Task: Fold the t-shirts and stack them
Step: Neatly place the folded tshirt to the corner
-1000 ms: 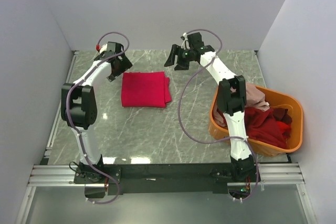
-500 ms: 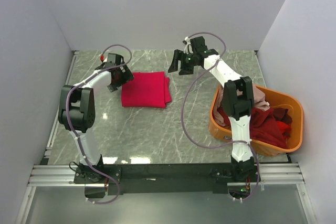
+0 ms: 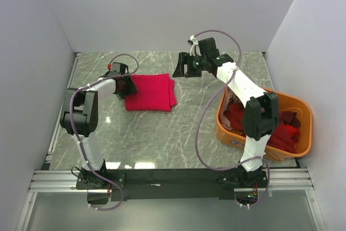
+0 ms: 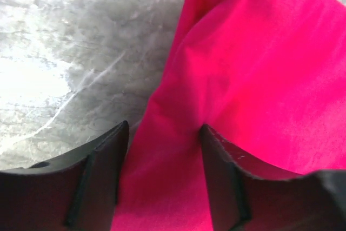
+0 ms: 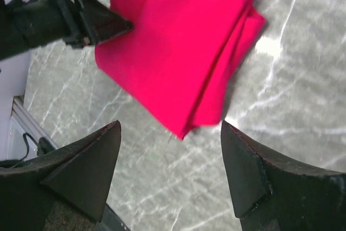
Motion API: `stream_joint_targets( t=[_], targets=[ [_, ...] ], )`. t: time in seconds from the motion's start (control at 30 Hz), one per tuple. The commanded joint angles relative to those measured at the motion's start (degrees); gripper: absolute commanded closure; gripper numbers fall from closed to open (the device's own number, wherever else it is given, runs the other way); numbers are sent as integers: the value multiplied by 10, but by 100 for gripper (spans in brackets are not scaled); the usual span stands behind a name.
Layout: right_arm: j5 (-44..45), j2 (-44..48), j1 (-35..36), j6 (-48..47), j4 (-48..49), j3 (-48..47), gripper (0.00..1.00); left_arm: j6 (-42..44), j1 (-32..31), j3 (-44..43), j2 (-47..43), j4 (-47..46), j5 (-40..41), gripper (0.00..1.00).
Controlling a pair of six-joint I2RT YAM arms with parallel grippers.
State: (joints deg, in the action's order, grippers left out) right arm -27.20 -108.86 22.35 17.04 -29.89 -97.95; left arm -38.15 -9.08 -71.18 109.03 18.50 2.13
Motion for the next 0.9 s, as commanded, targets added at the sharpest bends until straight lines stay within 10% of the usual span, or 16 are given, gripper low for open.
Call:
stream_joint_targets(
  t=[0.0, 0.2, 0.3, 0.53, 0.87],
  targets=[
    [10, 69, 2, -1, 35, 45, 19, 37, -10, 17, 4, -26, -34, 39],
    [31, 159, 2, 5, 63, 139, 20, 61, -27, -24, 37, 14, 15, 65],
    [49, 203, 2, 0, 70, 192, 19, 70, -29, -52, 48, 37, 59, 99],
    [136, 279, 2, -9, 68, 258, 19, 134, -25, -168, 97, 119, 289, 99],
    [152, 328, 2, -8, 56, 284, 19, 260, 61, -315, 166, 101, 352, 99]
  ],
)
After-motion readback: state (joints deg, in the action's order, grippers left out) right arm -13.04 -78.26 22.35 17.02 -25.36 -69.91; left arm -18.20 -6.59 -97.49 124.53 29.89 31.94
